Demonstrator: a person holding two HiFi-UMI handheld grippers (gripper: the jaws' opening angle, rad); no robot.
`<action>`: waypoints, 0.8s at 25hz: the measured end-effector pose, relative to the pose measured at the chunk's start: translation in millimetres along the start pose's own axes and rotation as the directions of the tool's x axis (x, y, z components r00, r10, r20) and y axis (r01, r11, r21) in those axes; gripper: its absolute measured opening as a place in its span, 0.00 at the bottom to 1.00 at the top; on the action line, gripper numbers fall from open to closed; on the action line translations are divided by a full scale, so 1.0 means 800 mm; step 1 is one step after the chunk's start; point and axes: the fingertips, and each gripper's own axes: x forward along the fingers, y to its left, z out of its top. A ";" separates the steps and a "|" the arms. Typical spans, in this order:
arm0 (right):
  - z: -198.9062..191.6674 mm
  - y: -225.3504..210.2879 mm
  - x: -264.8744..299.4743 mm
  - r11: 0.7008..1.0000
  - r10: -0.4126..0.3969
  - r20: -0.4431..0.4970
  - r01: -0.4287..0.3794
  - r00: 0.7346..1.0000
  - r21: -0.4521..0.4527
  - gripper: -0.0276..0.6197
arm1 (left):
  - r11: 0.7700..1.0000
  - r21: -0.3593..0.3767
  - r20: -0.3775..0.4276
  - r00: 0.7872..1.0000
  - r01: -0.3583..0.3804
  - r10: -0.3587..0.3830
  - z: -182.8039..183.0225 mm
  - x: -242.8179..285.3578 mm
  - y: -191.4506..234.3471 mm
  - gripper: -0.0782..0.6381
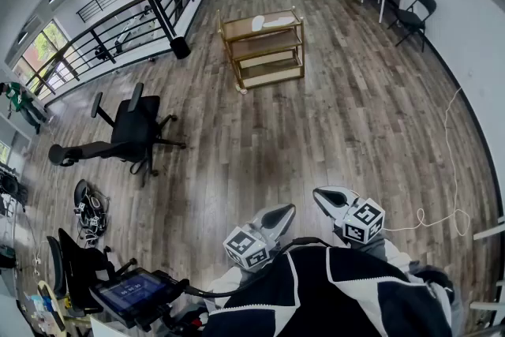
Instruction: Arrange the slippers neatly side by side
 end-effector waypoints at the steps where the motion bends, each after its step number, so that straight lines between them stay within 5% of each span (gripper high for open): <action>1: -0.001 0.000 -0.001 1.000 -0.001 -0.003 0.001 1.000 -0.002 0.05 | 1.000 -0.002 0.001 1.000 0.005 -0.005 -0.001 0.000 -0.002 0.14; 20: 0.010 -0.011 0.010 0.999 -0.029 0.016 0.029 0.999 0.013 0.05 | 0.999 0.000 -0.015 0.999 0.042 -0.042 0.008 0.010 0.013 0.14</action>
